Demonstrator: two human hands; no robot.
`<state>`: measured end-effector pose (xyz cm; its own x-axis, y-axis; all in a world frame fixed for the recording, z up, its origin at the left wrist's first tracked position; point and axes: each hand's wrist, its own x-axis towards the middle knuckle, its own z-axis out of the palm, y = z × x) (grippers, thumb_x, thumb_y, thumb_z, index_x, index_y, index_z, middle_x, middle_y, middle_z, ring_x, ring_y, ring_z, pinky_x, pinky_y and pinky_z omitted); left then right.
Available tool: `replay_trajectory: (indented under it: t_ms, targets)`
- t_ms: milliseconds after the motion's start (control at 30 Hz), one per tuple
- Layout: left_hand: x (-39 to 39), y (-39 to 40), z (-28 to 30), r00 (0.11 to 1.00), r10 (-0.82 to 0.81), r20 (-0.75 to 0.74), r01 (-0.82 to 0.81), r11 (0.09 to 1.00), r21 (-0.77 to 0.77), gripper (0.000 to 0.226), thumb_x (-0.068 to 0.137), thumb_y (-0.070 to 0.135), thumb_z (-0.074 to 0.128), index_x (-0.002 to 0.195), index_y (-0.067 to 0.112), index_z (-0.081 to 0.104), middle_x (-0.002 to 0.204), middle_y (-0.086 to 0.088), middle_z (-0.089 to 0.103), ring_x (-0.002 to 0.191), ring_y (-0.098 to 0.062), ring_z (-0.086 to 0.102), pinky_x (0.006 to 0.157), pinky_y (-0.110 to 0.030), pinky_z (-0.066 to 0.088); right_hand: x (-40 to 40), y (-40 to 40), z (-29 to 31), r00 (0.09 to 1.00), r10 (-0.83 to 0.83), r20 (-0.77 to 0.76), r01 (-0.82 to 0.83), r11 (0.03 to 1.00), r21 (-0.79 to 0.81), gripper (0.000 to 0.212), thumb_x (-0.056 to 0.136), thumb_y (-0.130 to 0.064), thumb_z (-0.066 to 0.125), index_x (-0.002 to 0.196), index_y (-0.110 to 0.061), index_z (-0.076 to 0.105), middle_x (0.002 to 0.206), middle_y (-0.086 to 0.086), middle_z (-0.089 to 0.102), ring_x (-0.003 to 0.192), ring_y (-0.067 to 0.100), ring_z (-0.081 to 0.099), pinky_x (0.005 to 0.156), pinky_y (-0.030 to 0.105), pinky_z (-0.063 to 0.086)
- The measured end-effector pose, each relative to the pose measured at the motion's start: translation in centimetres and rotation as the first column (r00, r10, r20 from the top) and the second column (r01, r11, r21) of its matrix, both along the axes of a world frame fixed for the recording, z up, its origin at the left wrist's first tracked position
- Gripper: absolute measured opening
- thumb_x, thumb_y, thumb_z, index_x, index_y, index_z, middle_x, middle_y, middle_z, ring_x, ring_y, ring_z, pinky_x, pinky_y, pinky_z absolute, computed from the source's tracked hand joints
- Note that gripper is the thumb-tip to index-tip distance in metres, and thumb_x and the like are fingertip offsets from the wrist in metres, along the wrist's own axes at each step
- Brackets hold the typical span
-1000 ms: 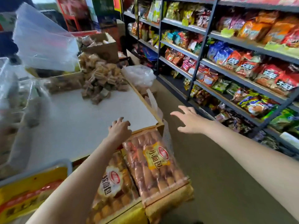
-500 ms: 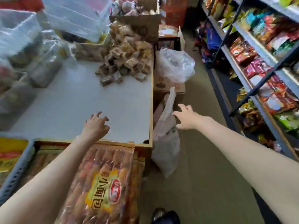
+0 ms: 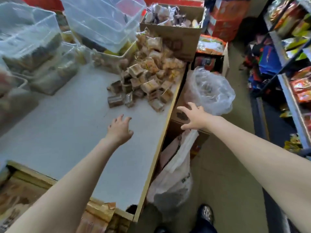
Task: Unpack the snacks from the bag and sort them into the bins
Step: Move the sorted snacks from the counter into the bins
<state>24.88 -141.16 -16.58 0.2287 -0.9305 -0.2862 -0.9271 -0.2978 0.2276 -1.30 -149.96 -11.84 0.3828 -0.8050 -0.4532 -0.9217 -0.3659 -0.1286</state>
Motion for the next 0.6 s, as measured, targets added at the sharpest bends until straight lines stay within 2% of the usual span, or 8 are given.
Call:
replay_trajectory:
  t_ms: [100, 233, 367, 433, 500, 600]
  targets:
    - [-0.7, -1.9, -2.1, 0.992, 0.081, -0.100, -0.078, 0.996, 0.030, 0.065, 0.088, 0.020, 0.051, 0.147, 0.025, 0.025, 0.155, -0.015, 0.016, 0.139, -0.035, 0.021, 0.110, -0.050, 0.027, 2.2, -4.6, -1.8, 0.996, 0.067, 0.055, -0.069, 0.997, 0.029, 0.084, 0.087, -0.041, 0.062, 0.147, -0.043, 0.003, 0.157, 0.007, -0.011, 0.141, 0.041, 0.001, 0.109, 0.058, 0.025]
    - [-1.4, -4.1, -3.6, 0.959, 0.263, -0.103, -0.262, 0.965, 0.019, 0.071, 0.089, 0.024, 0.053, 0.149, 0.033, 0.016, 0.155, -0.014, 0.011, 0.136, -0.038, 0.024, 0.106, -0.049, 0.032, 5.8, -11.1, -4.5, 0.972, 0.184, 0.145, -0.189, 0.982, 0.025, 0.092, 0.085, -0.042, 0.066, 0.146, -0.048, -0.003, 0.156, 0.007, -0.019, 0.141, 0.045, -0.002, 0.113, 0.056, 0.019]
    - [-2.0, -7.2, -4.3, 0.917, 0.397, -0.048, -0.399, 0.916, -0.043, 0.077, 0.088, 0.033, 0.056, 0.148, 0.040, 0.007, 0.156, -0.013, 0.006, 0.137, -0.040, 0.016, 0.105, -0.049, 0.030, 9.1, -20.3, -7.1, 0.941, 0.102, 0.322, -0.134, 0.988, 0.080, 0.101, 0.077, -0.044, 0.073, 0.144, -0.050, -0.003, 0.155, 0.011, -0.020, 0.141, 0.048, 0.002, 0.113, 0.056, 0.018]
    - [-2.5, -9.5, -4.9, 0.917, 0.399, 0.021, -0.398, 0.917, -0.028, 0.083, 0.087, 0.041, 0.058, 0.147, 0.044, 0.001, 0.157, -0.012, -0.005, 0.139, -0.041, 0.007, 0.107, -0.053, 0.026, 10.0, -24.4, -8.6, 0.935, 0.046, 0.352, -0.114, 0.978, 0.176, 0.107, 0.073, -0.047, 0.075, 0.145, -0.049, -0.004, 0.155, 0.013, -0.020, 0.142, 0.044, 0.005, 0.114, 0.052, 0.019]
    - [-3.0, -12.3, -5.5, 0.936, 0.331, 0.119, -0.333, 0.943, -0.005, 0.087, 0.084, 0.051, 0.058, 0.145, 0.047, -0.004, 0.155, -0.008, -0.019, 0.140, -0.044, -0.008, 0.108, -0.058, 0.021, 10.4, -26.3, -10.4, 0.935, 0.078, 0.347, -0.167, 0.957, 0.236, 0.110, 0.072, -0.044, 0.076, 0.146, -0.046, -0.006, 0.155, 0.014, -0.021, 0.144, 0.038, 0.004, 0.115, 0.045, 0.017]
    - [-2.6, -17.2, -6.3, 0.945, 0.291, 0.152, -0.289, 0.957, -0.032, 0.091, 0.079, 0.060, 0.058, 0.144, 0.049, -0.005, 0.154, -0.007, -0.027, 0.136, -0.049, -0.021, 0.106, -0.067, 0.014, 11.1, -26.9, -13.0, 0.898, 0.124, 0.422, -0.227, 0.952, 0.204, 0.113, 0.071, -0.042, 0.078, 0.146, -0.044, -0.007, 0.154, 0.013, -0.023, 0.145, 0.031, -0.002, 0.116, 0.038, 0.013]
